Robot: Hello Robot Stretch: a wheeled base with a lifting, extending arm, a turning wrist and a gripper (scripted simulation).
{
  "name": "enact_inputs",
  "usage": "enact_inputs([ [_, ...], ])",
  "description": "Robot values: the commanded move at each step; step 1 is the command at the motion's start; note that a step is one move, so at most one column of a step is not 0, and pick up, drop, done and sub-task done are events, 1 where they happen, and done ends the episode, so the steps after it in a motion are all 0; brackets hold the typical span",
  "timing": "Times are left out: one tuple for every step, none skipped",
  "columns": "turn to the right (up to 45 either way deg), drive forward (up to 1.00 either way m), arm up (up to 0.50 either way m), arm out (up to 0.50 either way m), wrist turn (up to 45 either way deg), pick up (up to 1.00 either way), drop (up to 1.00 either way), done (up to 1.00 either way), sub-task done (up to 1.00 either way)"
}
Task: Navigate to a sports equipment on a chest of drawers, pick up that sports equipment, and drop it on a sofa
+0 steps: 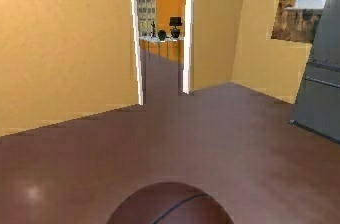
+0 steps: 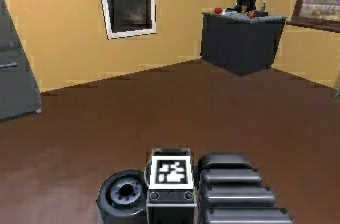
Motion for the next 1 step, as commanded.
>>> enact_inputs([
  [0.0,0.2,0.0,0.0,0.0,0.0,0.0,0.0,0.0],
])
